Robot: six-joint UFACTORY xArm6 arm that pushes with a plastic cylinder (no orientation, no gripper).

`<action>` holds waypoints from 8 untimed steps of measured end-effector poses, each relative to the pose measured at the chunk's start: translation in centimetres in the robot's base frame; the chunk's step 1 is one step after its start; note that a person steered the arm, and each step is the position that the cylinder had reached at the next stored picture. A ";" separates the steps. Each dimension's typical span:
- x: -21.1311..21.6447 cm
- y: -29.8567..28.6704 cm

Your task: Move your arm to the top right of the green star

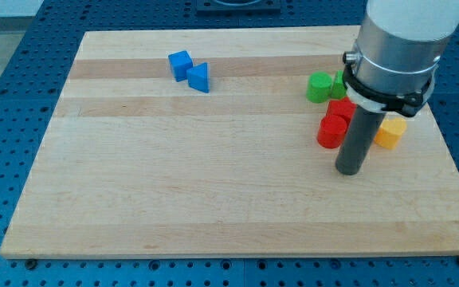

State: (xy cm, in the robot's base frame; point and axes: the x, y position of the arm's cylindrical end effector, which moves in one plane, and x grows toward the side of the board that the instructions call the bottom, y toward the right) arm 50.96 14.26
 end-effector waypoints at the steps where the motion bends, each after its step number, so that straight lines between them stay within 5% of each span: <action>1: 0.0 -1.5; 5: 0.0 -10.5; 8: -17.7 -9.5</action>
State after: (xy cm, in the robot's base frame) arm 33.31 4.81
